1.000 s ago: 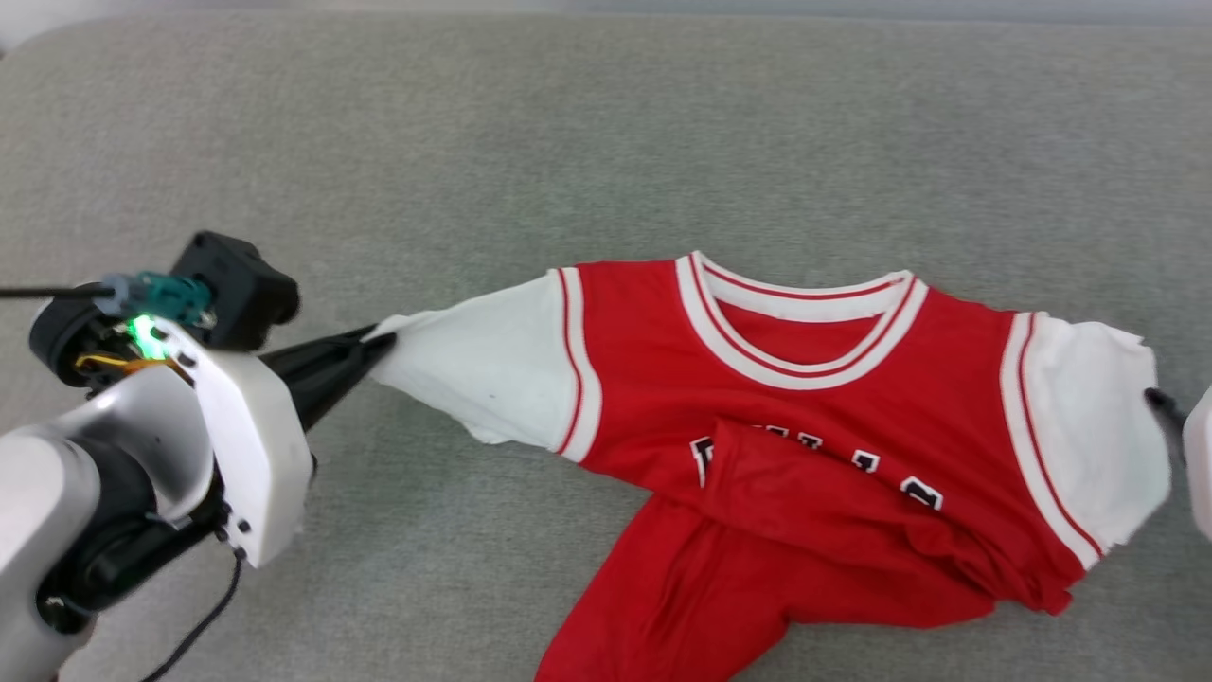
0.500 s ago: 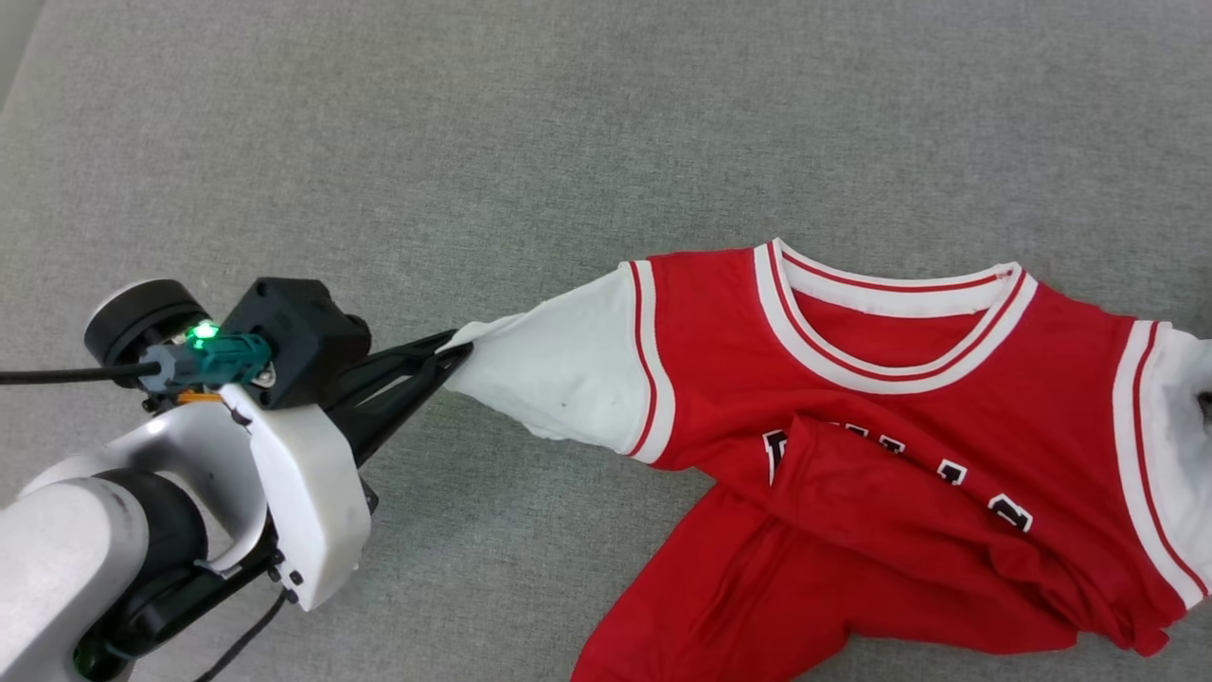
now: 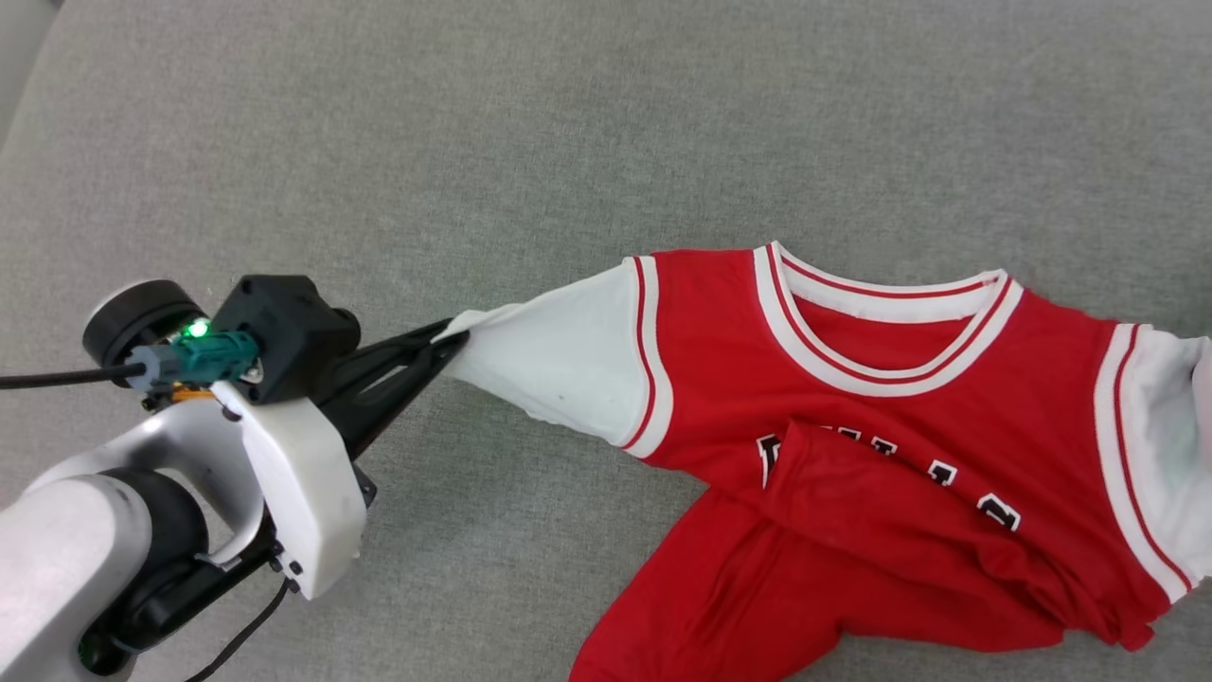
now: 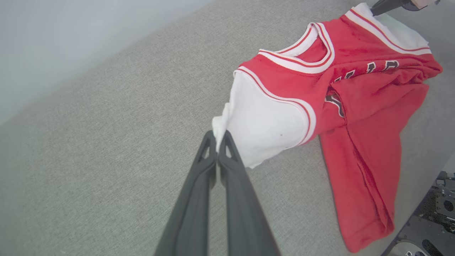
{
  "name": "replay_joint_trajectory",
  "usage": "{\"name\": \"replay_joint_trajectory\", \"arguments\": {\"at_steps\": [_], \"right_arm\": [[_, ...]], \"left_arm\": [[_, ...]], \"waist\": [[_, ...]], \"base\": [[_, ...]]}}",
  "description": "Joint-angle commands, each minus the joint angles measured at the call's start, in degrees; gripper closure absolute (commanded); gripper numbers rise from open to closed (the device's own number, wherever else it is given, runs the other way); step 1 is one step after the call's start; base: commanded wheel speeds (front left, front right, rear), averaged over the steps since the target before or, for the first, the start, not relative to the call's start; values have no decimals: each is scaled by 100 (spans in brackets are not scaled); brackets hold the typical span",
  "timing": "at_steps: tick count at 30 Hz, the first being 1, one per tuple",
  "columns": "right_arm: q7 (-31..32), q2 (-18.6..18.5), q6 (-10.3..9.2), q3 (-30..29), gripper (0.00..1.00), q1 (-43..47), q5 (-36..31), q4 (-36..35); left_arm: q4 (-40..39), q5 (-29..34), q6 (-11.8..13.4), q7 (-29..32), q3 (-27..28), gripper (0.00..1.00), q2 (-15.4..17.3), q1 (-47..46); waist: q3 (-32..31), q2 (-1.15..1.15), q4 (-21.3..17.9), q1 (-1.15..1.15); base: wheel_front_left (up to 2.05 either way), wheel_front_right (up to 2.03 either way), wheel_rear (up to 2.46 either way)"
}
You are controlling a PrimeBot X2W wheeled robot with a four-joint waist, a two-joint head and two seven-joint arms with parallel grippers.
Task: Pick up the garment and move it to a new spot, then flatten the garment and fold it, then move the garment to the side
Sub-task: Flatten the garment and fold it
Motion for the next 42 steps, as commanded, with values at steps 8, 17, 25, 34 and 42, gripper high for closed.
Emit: {"name": "replay_joint_trajectory", "arguments": {"at_steps": [8, 17, 25, 34, 42], "right_arm": [[-708, -240, -3, -29, 100, -252, 227, -295], [-1454, -491, -3, -528, 100, -642, 384, -1185], [-1752, -471, -4, -785, 100, -999, 506, -1695], [-2064, -660, -4, -732, 100, -1848, 599, -1974], [-2302, -616, -4, -402, 100, -2536, 578, -1752]], "left_arm": [[28, -1, 326, -311, 347, 100, 234, 206], [-217, 102, 781, -831, 981, 100, 517, 171], [-378, 179, 1067, -1079, 1657, 100, 871, -150], [-325, 274, 1220, -1380, 2246, 100, 996, -720], [135, 87, 996, -1572, 2508, 100, 939, -1189]], "waist": [[-897, 0, -382, 1], [-1551, 0, -587, 1], [-1878, 0, -717, 1], [-1789, 0, -860, 1], [-1333, 0, -1041, 1]], "base": [[0, 0, 0], [0, 0, 0], [0, 0, 0], [0, 0, 0], [0, 0, 0]]}}
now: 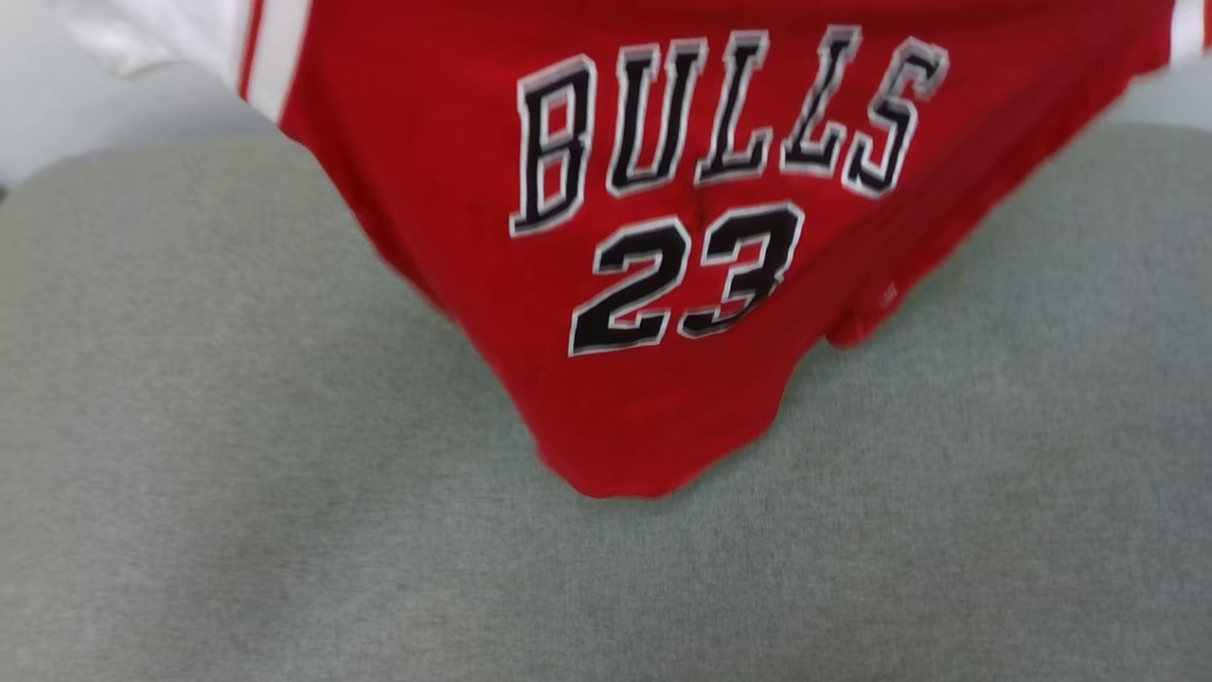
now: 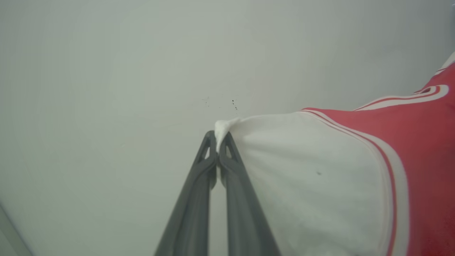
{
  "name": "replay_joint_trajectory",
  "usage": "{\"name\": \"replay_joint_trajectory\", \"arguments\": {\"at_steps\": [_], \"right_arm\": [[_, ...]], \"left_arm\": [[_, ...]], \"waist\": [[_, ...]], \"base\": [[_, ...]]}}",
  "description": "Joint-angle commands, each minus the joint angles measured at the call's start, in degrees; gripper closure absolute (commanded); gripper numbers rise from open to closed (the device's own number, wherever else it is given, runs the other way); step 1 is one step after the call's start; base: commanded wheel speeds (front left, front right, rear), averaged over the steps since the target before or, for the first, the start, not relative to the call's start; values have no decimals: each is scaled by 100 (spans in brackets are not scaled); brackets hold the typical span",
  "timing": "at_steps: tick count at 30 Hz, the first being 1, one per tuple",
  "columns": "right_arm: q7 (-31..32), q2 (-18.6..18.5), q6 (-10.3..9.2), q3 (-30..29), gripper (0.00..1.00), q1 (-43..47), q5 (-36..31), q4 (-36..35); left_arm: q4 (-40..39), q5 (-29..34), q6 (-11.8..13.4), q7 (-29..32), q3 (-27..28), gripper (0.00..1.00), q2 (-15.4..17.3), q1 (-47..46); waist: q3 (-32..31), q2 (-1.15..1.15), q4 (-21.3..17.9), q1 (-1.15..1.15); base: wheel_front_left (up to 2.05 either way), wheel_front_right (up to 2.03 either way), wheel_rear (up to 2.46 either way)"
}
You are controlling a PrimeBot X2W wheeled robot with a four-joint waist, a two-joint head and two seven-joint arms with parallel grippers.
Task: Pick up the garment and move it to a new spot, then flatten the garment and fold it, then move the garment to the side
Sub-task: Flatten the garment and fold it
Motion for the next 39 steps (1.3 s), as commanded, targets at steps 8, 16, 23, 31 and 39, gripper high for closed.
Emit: {"name": "replay_joint_trajectory", "arguments": {"at_steps": [8, 16, 23, 31, 39], "right_arm": [[-221, 256, -6, 302, 100, -1349, -246, 670], [-928, 851, -6, 510, 100, -2912, -911, 1846], [-1674, 1219, -6, 358, 100, -4160, -1522, 2887], [-2597, 1371, -6, 363, 100, -4531, -2095, 3754], [-3010, 1480, -6, 555, 100, -3689, -2053, 4375]], "left_arm": [[902, 406, -544, -70, -264, 100, -311, -1416], [2367, 1096, -1030, -248, -660, 100, -970, -3489], [3551, 1425, -1180, -703, -785, 100, -1646, -5033], [4537, 1542, -1280, -1213, -1065, 100, -2204, -5376], [4943, 1437, -1353, -1600, -1538, 100, -2578, -4294]], "waist": [[1122, 0, -198, 0], [2150, 0, -218, 0], [2733, 0, -99, 0], [2976, 0, 114, 0], [2800, 0, 247, 0]], "base": [[0, 0, 0], [0, 0, 0], [0, 0, 0], [0, 0, 0], [0, 0, 0]]}}
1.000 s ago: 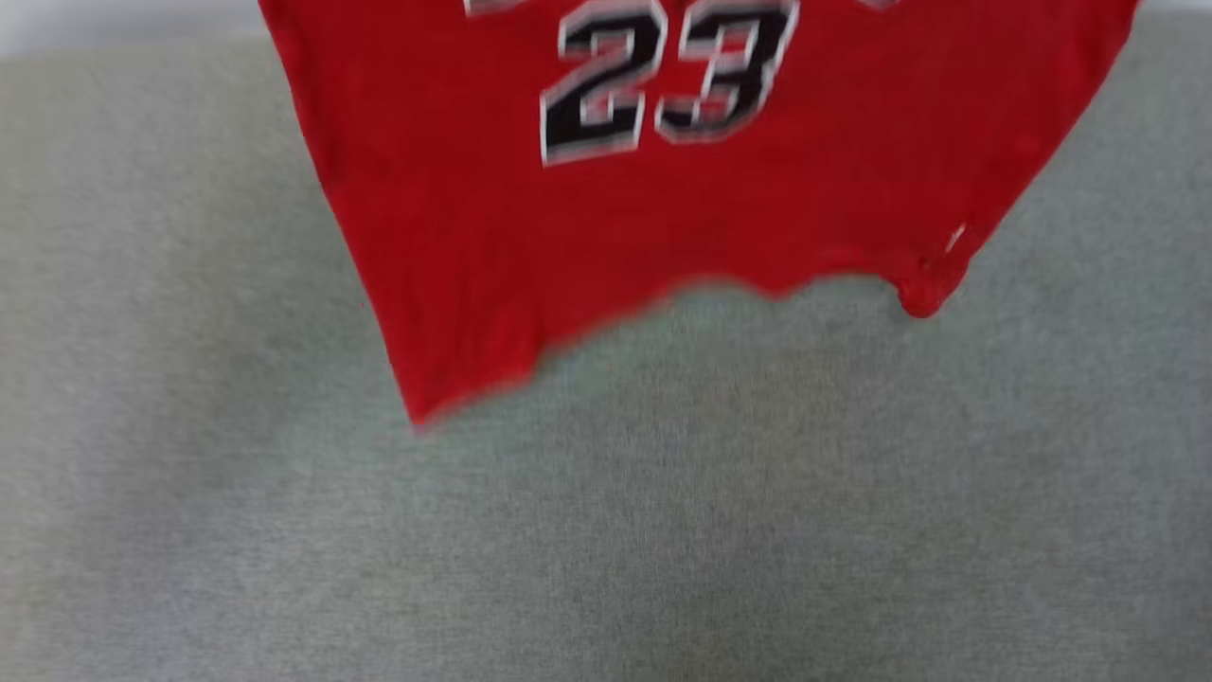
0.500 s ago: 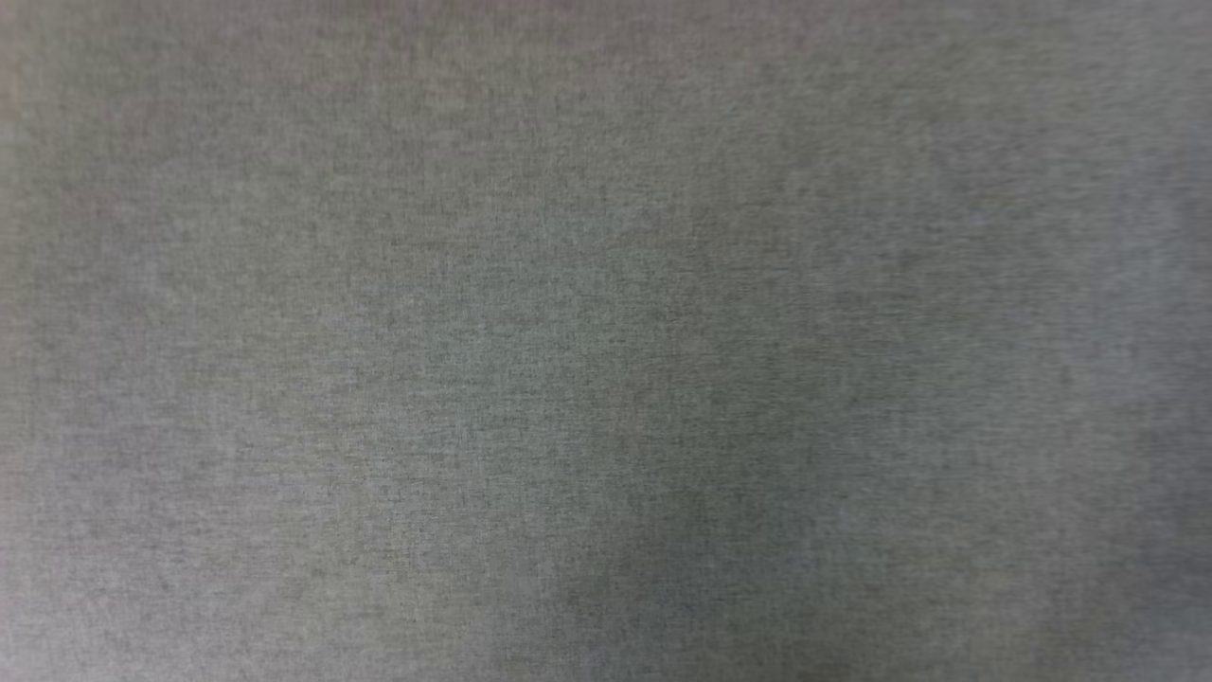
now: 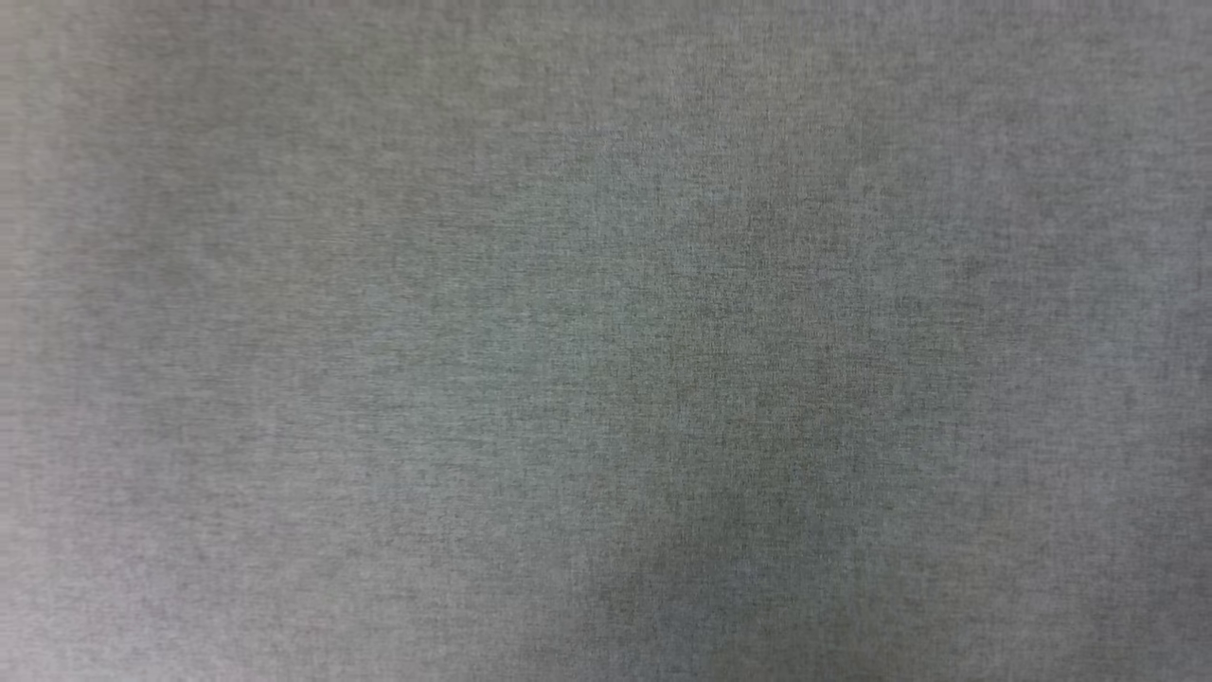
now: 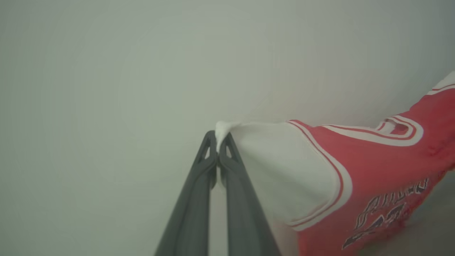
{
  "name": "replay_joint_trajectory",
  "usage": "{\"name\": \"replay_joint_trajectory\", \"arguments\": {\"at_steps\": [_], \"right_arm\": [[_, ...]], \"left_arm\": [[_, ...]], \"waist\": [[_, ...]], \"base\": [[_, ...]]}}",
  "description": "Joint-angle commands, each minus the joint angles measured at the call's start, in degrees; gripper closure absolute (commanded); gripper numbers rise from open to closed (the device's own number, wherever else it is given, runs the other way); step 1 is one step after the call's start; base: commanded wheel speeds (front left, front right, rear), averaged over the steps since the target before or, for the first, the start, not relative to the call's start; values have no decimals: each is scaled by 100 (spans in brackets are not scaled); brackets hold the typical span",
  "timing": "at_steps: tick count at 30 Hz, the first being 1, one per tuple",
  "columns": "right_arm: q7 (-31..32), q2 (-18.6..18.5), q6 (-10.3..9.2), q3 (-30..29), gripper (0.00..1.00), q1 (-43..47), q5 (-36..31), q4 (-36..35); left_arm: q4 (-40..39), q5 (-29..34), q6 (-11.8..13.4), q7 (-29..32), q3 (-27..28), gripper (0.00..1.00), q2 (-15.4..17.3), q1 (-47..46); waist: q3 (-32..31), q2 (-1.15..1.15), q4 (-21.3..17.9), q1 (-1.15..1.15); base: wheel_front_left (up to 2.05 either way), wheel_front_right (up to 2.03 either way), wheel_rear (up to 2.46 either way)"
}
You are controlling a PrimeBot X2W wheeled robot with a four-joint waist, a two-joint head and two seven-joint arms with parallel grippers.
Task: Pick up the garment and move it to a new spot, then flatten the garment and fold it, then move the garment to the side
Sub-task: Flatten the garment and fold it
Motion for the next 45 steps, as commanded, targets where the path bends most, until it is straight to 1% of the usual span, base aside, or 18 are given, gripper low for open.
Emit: {"name": "replay_joint_trajectory", "arguments": {"at_steps": [1, 5, 7, 10, 14, 17, 19, 22, 24, 29, 32, 36, 41, 43, 45], "right_arm": [[-51, 29, -6, 24, 100, 111, 86, 19], [-207, 11, -6, 191, 100, 851, 537, 7], [-219, -45, -6, 346, 100, 1312, 717, -74], [-201, -176, -6, 466, 100, 2112, 1033, -168], [-79, -359, -6, 645, 100, 3236, 1569, -432], [48, -603, -6, 806, 100, 4100, 1957, -757], [125, -744, -6, 792, 100, 4637, 2212, -971], [172, -873, -6, 741, 100, 5401, 2441, -1262], [212, -956, -6, 754, 100, 5896, 2549, -1483], [310, -1152, -7, 879, 100, 6913, 2650, -1917], [386, -1258, -7, 916, 100, 7343, 2686, -2073], [578, -1503, -7, 1051, 100, 7866, 2710, -2266], [817, -1784, -8, 925, 100, 8422, 2830, -2416], [1057, -1819, -8, 856, 100, 8689, 3024, -2441], [1301, -1791, -8, 775, 100, 8933, 3247, -2524]], "left_arm": [[38, -15, 6, -61, -35, 100, -22, 195], [119, -121, -7, -262, -247, 100, -166, 1058], [63, -169, -20, -320, -368, 100, -158, 1562], [-93, -202, 34, -375, -570, 100, -137, 2396], [-467, -168, 238, -350, -893, 100, -56, 3495], [-752, -278, 381, -297, -1051, 100, 14, 4258], [-949, -364, 494, -259, -1136, 100, 100, 4764], [-1231, -403, 783, -262, -1212, 100, 259, 5456], [-1448, -510, 923, -214, -1277, 100, 340, 5920], [-1793, -623, 1144, -78, -1455, 100, 619, 6770], [-1914, -654, 1253, -26, -1510, 100, 801, 7089], [-2038, -779, 1338, 65, -1576, 100, 961, 7482], [-2177, -1018, 1494, 32, -1480, 100, 1205, 7908], [-2225, -1046, 1543, -15, -1476, 100, 1303, 8053], [-2244, -1071, 1567, -34, -1541, 100, 1306, 8226]], "waist": [[-89, 0, 23, -1], [-383, 0, 52, -1], [-547, 0, 36, -1], [-861, 0, 42, -1], [-1322, 0, 80, -1], [-1665, 0, 105, -1], [-1876, 0, 112, -1], [-2129, 0, 103, -1], [-2256, 0, 87, -1], [-2544, 0, 48, -1], [-2714, 0, -2, -1], [-2924, 0, -58, -1], [-3124, 0, -97, -1], [-3181, 0, -95, -1], [-3229, 0, -93, -1]], "base": [[0, 0, 0], [0, 0, 0], [0, 0, 0], [0, 0, 0], [0, 0, 0], [0, 0, 0], [0, 0, 0], [0, 0, 0], [0, 0, 0], [0, 0, 0], [0, 0, 0], [0, 0, 0], [0, 0, 0], [0, 0, 0], [0, 0, 0]]}}
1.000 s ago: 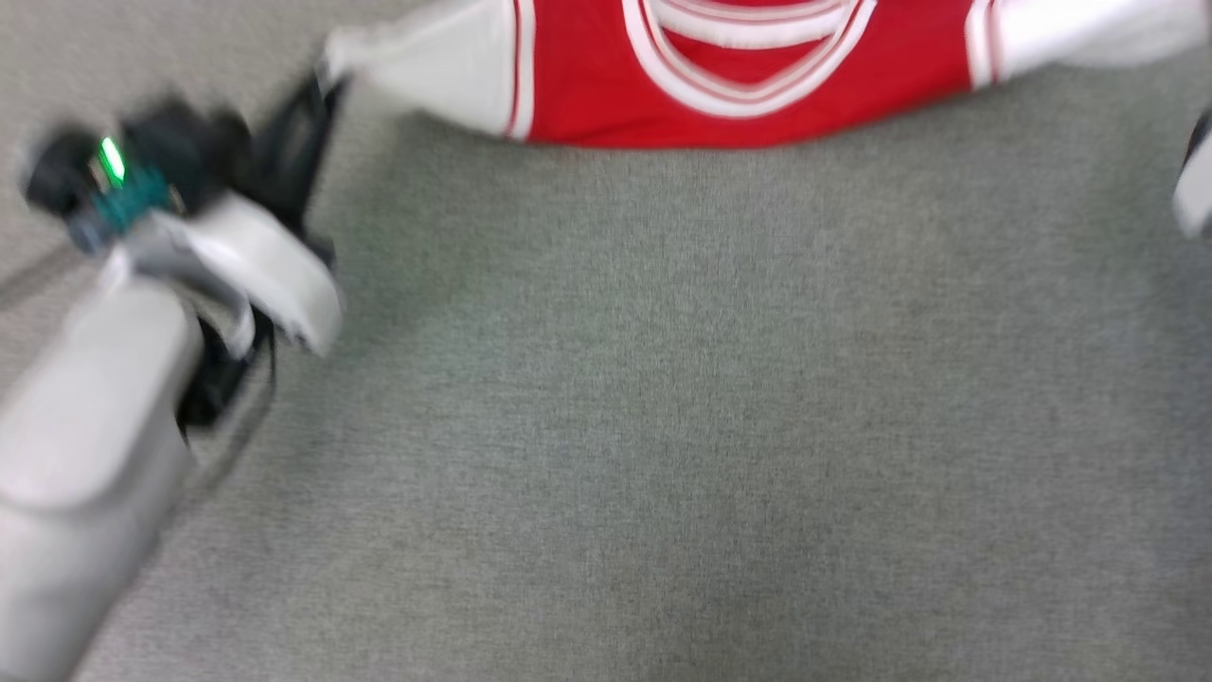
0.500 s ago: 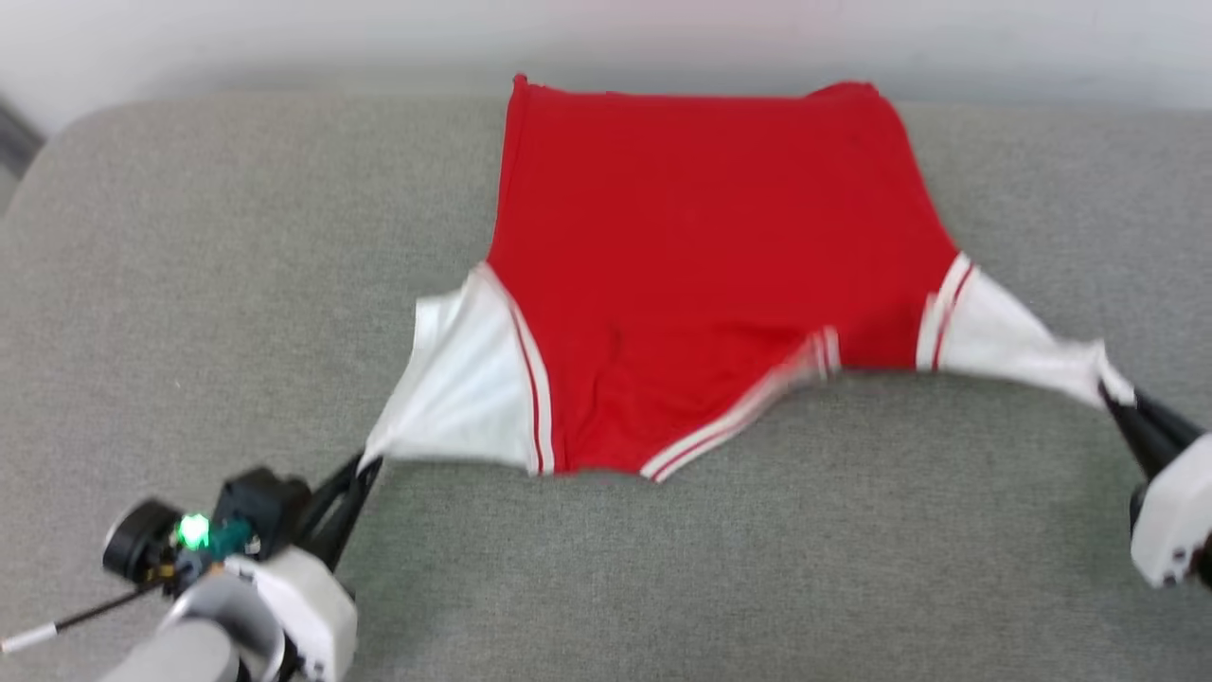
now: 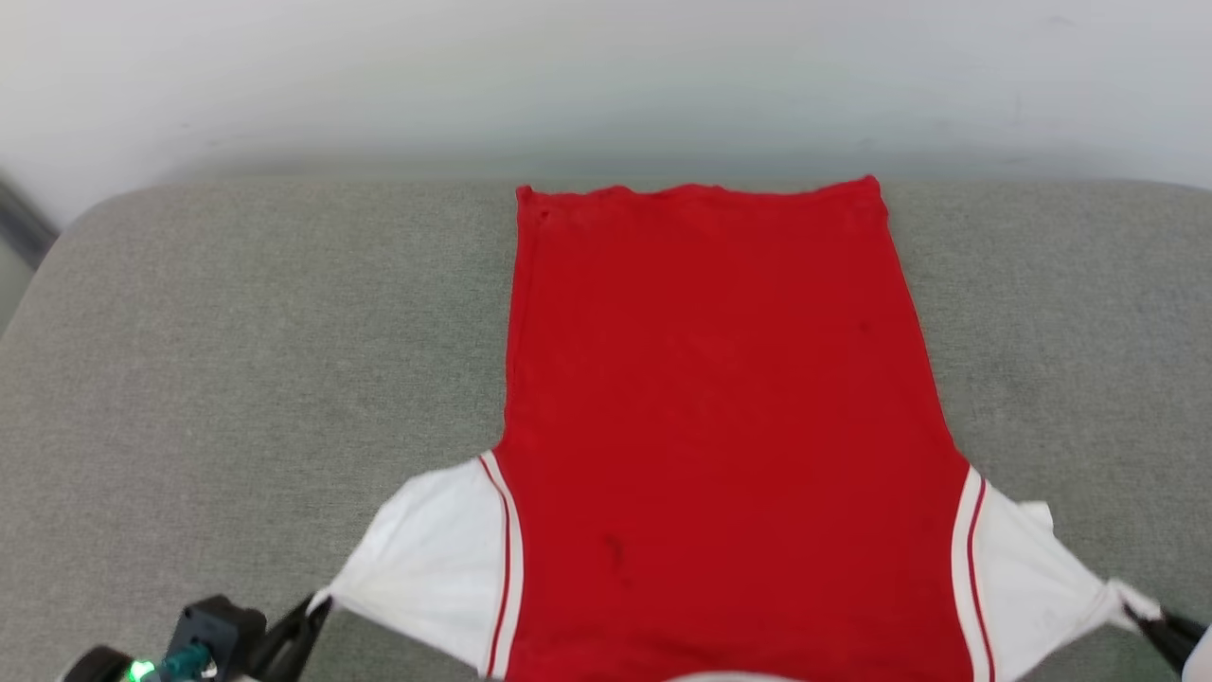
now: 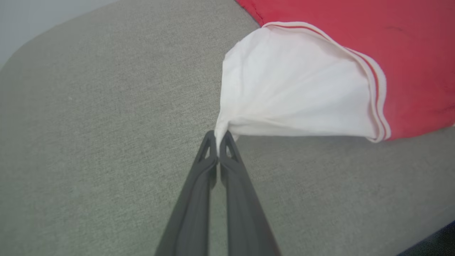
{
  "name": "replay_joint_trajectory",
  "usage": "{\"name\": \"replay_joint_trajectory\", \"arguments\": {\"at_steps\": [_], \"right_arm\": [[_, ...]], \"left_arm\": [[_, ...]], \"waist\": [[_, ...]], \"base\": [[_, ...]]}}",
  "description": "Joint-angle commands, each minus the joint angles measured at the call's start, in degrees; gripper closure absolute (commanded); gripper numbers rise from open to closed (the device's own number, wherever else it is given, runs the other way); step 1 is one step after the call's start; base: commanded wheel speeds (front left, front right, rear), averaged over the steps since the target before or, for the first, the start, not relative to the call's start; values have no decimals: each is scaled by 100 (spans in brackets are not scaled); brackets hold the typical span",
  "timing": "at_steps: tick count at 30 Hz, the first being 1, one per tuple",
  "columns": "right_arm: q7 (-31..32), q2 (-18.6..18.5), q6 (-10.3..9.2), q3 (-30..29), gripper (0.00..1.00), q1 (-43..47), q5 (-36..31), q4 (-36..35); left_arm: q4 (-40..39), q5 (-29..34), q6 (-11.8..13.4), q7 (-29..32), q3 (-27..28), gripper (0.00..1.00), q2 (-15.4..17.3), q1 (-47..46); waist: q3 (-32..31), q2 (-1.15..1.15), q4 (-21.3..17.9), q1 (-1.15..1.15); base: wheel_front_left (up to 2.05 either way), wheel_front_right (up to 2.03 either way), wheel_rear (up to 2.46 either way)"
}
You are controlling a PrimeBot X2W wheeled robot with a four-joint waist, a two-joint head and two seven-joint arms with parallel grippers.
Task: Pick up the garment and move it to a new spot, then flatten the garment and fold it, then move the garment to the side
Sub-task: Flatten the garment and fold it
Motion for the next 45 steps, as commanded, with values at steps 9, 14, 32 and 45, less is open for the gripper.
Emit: {"name": "replay_joint_trajectory", "arguments": {"at_steps": [9, 14, 32, 45], "right_arm": [[559, 112, -9, -294, 100, 675, 251, -356], [1107, 315, -8, -841, 0, 407, 358, -527], [4283, 1069, -8, -2265, 0, -2818, -638, -1220], [5931, 806, -8, -2695, 0, -5240, -2371, -491]], "left_arm": [[4, -206, -161, -73, -194, 100, -209, 351], [-233, -123, -195, -26, -155, 100, -174, 101], [-2288, 526, -188, 636, -249, 100, -6, -822], [-3151, 980, -321, 842, -386, 100, -260, -1422]], "waist": [[-41, 0, 38, 2], [130, 0, 156, 2], [1852, 0, 1397, 2], [2941, 0, 2431, 2]], "base": [[0, 0, 0], [0, 0, 0], [0, 0, 0], [0, 0, 0]]}}
